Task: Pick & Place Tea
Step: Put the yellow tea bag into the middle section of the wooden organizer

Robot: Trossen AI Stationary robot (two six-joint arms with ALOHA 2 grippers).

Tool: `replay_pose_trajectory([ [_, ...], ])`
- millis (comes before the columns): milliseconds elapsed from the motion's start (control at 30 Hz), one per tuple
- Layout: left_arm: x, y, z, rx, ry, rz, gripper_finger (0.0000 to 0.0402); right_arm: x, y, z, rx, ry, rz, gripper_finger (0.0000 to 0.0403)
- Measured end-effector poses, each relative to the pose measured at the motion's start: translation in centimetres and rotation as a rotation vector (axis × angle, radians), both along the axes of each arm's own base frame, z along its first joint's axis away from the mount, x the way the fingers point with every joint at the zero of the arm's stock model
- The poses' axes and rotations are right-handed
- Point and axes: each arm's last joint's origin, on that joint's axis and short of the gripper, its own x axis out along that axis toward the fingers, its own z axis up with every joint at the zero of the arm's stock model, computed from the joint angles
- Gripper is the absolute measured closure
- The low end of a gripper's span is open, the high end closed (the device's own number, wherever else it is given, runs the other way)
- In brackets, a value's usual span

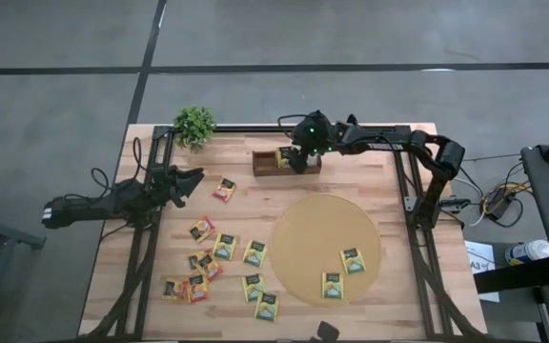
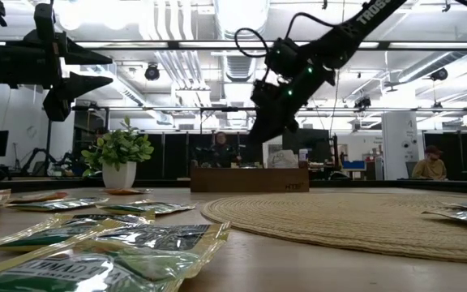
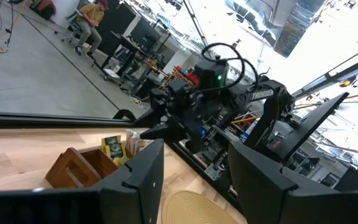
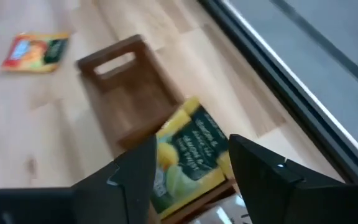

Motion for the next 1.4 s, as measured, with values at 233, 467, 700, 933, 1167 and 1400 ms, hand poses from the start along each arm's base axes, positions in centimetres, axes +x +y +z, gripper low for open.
replay_pose_trajectory([
  [233,0.0,0.0,0.0,0.000,0.000,0.000,0.0228,0.0,0.6,2.5,0.035,0.172,0.209,0.0200],
  [467,0.0,0.0,0.0,0.000,0.000,0.000,0.0228,-1.1,2.7,4.8,0.152,0.427,0.314,0.0200],
  [700,0.0,0.0,0.0,0.000,0.000,0.000,0.0228,-2.4,6.5,5.4,0.244,0.583,0.472,0.0200],
  [933,0.0,0.0,0.0,0.000,0.000,0.000,0.0228,-3.7,11.2,6.4,0.276,0.572,0.561,0.0200],
  [1167,0.0,0.0,0.0,0.000,0.000,0.000,0.0228,-5.1,14.3,6.5,0.299,0.502,0.529,0.0200],
  [1400,0.0,0.0,0.0,0.000,0.000,0.000,0.0228,-6.0,17.2,4.4,0.386,0.479,0.433,0.0200],
])
